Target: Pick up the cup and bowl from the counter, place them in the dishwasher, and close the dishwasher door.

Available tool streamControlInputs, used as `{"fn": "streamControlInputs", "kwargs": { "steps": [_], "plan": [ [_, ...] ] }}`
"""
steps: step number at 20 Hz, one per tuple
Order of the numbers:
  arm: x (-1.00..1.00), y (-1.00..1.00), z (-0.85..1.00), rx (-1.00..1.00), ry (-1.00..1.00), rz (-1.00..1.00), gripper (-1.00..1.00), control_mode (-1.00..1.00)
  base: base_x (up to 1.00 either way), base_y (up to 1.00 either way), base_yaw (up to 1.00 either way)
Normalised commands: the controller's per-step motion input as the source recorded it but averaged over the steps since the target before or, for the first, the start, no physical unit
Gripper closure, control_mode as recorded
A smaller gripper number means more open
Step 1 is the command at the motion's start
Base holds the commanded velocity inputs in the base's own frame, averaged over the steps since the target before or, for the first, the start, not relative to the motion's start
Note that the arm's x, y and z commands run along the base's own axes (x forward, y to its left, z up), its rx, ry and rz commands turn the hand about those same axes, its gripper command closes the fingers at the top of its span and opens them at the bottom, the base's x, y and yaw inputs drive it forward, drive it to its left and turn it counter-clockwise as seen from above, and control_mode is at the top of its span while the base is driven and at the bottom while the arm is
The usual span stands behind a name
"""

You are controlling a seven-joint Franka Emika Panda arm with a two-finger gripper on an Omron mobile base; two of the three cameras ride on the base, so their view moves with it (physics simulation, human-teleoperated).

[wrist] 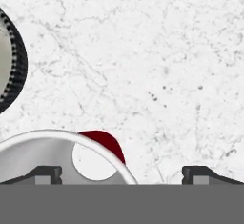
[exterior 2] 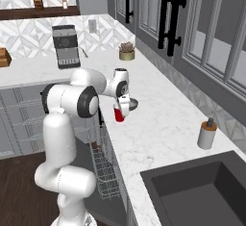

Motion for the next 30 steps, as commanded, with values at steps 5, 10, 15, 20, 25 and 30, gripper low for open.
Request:
{"fn": "streamControlInputs", "kwargs": {
  "steps": [5,10,15,20,25,30],
  "plan": [
    [0.21,0.00,-0.15,0.00,0.00,-0.07,-1.00,-1.00,0.00,0.00,0.00],
    [-0.04,0.00,-0.30,0.00,-0.01,-0.06,1.00,-1.00,0.00,0.00,0.00],
    [-0.38,0.02,-0.44,0.00,-0.06,-0.03,1.00,-1.00,0.00,0.00,0.00],
    [-0.39,0.05,0.01,0.00,-0.04,-0.01,1.00,-1.00,0.00,0.00,0.00],
    [-0.45,0.32,0.44,-0.02,-0.01,0.00,1.00,-1.00,0.00,0.00,0.00],
    [-0.36,0.46,0.34,-0.04,0.00,0.00,1.00,-1.00,0.00,0.00,0.00]
  ]
}}
